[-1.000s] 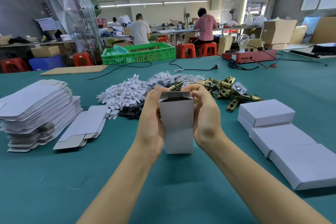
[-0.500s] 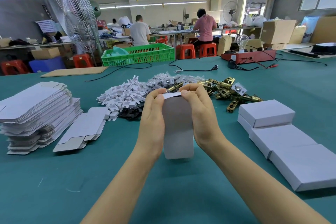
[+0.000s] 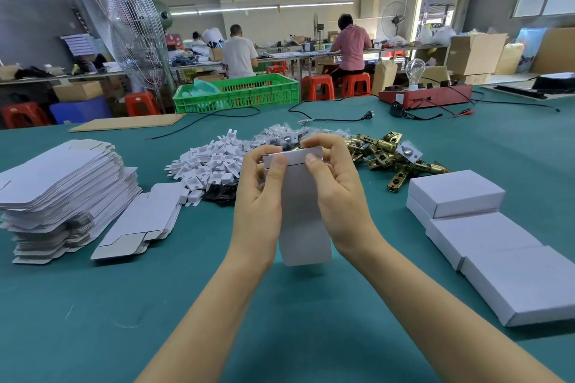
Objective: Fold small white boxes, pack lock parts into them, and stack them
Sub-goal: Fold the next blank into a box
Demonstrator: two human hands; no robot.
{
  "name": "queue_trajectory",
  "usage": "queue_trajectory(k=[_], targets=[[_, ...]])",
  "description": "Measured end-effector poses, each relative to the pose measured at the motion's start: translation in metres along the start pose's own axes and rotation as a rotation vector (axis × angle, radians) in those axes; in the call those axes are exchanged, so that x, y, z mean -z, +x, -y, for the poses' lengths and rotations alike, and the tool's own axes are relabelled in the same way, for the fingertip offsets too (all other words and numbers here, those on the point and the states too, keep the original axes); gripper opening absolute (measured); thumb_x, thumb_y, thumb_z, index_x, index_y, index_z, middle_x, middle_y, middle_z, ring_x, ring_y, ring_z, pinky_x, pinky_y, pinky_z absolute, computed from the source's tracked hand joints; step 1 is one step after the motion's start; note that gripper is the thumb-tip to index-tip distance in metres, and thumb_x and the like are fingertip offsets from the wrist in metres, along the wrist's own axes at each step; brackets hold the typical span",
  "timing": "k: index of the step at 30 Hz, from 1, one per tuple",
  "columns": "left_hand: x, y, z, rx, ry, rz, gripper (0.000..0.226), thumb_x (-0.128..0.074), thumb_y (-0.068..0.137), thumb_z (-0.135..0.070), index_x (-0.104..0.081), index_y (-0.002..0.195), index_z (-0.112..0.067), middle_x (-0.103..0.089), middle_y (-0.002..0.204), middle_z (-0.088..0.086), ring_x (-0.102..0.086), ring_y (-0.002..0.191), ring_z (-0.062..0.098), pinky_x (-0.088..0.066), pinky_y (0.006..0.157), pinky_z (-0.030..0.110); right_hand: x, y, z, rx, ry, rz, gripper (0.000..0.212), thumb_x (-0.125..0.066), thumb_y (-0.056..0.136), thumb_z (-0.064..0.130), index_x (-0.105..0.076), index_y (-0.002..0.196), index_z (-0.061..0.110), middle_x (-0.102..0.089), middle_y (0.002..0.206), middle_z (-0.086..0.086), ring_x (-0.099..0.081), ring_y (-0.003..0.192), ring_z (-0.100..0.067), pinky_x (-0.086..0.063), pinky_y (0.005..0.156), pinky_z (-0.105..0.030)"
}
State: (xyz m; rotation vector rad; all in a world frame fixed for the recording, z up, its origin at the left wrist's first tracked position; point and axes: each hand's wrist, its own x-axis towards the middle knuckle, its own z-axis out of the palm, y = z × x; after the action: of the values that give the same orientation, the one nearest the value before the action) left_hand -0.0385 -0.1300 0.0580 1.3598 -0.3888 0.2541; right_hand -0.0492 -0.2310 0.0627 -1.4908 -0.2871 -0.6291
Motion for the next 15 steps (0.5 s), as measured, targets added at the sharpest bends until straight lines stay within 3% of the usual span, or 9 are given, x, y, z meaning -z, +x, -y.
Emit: queue_trajectory(k=[5,9,15], targets=[[-0.0004,0.0009,-0.0005,-0.003,0.004,-0.006,0.007,-0.056,0.088,-0.045,-0.062,0.092,-0.043,-0.064,0.102,0.011,-0.06,0.091,0.02,-0.05,0.078,0.042,0.001,0.0008,0.0004,-0.011,0.036,0.005,0.016,-0.046,0.089,0.027,-0.057,0.09,0.038,-0.058,0.086,0.014,-0.052,0.076,-0.008,-0.043,0.067,-0.022],[-0.0013,0.0001,0.0004,-0.012,0.002,0.0,0.012,-0.053,0.089,-0.041,-0.061,0.098,-0.046,-0.06,0.098,0.013,-0.058,0.087,0.019,-0.05,0.074,0.038,0.0009,0.0012,0.0011,-0.022,0.061,-0.004,0.017,-0.046,0.087,0.026,-0.058,0.087,0.039,-0.058,0.087,0.013,-0.052,0.079,-0.008,-0.042,0.07,-0.021],[-0.0029,-0.0006,-0.001,-0.034,-0.001,0.027,0.013,-0.051,0.091,-0.037,-0.063,0.094,-0.042,-0.06,0.116,0.019,-0.055,0.095,0.026,-0.047,0.084,0.047,0.003,0.0025,0.0003,-0.037,0.081,-0.007,0.014,-0.046,0.086,0.025,-0.057,0.088,0.033,-0.059,0.088,0.01,-0.052,0.078,-0.005,-0.043,0.067,-0.016]])
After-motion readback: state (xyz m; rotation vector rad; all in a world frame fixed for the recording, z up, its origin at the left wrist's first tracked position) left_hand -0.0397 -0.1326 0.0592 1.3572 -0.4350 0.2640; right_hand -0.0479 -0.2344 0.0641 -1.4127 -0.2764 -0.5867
